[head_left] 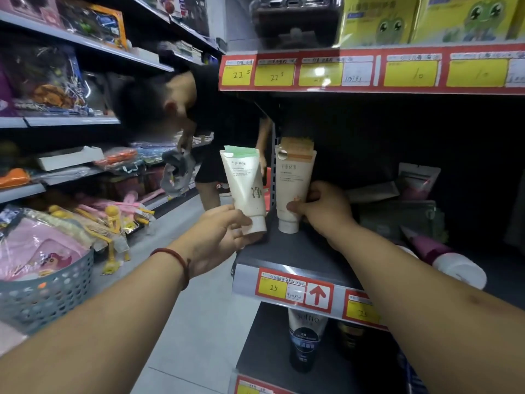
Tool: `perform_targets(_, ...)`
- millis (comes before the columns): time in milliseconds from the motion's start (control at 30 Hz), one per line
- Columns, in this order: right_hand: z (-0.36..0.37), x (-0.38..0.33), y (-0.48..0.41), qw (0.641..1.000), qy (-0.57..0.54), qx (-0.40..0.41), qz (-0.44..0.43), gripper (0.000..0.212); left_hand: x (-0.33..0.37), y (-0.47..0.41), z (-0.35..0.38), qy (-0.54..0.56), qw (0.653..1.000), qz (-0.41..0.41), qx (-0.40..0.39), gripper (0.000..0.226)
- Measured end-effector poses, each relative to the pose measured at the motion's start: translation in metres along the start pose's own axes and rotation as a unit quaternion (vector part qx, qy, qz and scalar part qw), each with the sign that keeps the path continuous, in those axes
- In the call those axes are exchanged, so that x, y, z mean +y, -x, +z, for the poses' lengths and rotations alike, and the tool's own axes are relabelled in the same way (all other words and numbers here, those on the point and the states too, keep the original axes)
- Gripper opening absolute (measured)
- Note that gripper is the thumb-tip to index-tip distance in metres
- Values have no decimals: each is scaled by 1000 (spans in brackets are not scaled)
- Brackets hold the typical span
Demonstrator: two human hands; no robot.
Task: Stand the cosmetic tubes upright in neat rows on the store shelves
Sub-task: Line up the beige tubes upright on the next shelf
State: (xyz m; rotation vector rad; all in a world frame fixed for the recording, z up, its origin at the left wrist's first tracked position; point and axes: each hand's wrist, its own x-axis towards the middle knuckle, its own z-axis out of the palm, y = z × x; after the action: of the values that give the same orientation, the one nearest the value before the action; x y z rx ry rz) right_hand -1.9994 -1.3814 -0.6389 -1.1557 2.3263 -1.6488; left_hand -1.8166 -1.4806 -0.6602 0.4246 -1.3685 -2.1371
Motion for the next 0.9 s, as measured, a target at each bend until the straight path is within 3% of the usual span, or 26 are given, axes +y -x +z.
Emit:
perform_targets(167, -3, -1, 1, 1000, 6, -2, -5, 35, 0, 2, 1, -8, 999, 14, -35, 55)
perform_targets(367, -3, -4, 4, 1000, 6, -2, -10, 36, -1, 8, 3, -64, 997, 1, -51, 40)
perform_targets(567, -3, -4, 7, 1000, 12, -3, -20, 39, 0, 9, 3, -89, 996, -11, -30, 53)
perform_targets(700, -5, -1, 6, 999, 23, -6, -25, 36, 1, 11, 5, -87, 995, -13, -56, 60)
perform_targets(900, -6, 1, 5, 998, 49, -12, -36, 40, 2, 15, 11, -110, 993, -22, -39, 49)
